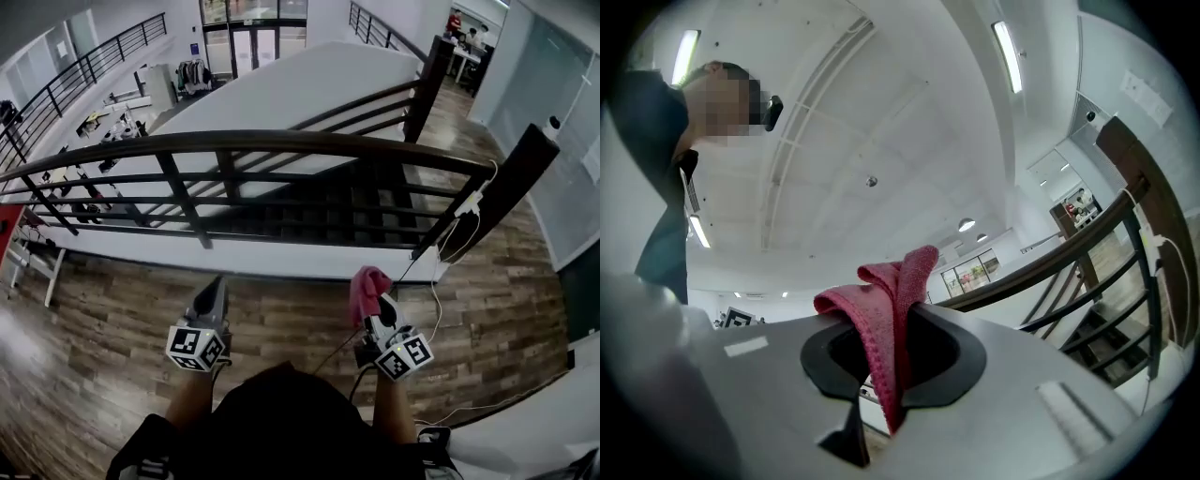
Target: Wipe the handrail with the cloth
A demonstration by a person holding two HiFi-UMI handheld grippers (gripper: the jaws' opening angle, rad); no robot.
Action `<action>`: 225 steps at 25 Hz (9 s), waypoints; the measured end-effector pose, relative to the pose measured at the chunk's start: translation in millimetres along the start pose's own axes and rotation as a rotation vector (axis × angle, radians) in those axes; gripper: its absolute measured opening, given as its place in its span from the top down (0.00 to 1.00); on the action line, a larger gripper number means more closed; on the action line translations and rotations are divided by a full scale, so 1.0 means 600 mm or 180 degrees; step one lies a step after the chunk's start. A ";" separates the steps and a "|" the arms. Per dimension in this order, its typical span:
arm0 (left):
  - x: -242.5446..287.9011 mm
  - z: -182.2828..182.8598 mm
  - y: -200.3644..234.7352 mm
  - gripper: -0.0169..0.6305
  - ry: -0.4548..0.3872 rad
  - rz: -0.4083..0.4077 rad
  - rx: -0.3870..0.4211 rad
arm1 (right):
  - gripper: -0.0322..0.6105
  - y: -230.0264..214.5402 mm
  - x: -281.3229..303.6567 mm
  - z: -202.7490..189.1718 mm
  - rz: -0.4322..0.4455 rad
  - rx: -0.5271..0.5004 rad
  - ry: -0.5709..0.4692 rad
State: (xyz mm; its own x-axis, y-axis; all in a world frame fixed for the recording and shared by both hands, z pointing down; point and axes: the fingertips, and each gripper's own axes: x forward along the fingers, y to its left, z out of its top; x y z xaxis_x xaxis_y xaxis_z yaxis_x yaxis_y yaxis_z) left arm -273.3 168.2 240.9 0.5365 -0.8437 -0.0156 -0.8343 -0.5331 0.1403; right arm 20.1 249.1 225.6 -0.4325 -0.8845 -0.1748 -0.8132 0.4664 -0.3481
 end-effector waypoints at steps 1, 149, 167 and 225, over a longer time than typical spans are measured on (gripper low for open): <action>0.008 0.000 -0.013 0.97 -0.0005 -0.0011 -0.0014 | 0.87 -0.010 -0.012 0.008 -0.0020 -0.0022 -0.0010; 0.416 0.042 0.624 0.97 0.0348 -0.0043 -0.0004 | 0.87 0.042 1.138 -0.287 0.0104 -0.2115 0.2514; 0.496 0.033 0.461 0.97 0.0398 -0.0291 0.0074 | 0.87 -0.094 1.022 -0.220 -0.0165 -0.2119 0.2516; 0.691 0.000 -0.025 0.97 0.0431 -0.2420 -0.0009 | 0.87 -0.456 0.639 -0.008 -0.1989 -0.1835 0.2287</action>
State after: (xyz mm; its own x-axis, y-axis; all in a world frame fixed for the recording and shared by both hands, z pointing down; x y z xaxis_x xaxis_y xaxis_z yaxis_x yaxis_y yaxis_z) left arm -38.6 -173.7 232.4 0.9729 -0.2307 0.0126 -0.2301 -0.9628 0.1419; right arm 74.7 -217.6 258.1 0.1432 -0.8416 0.5207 -0.9452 0.0397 0.3240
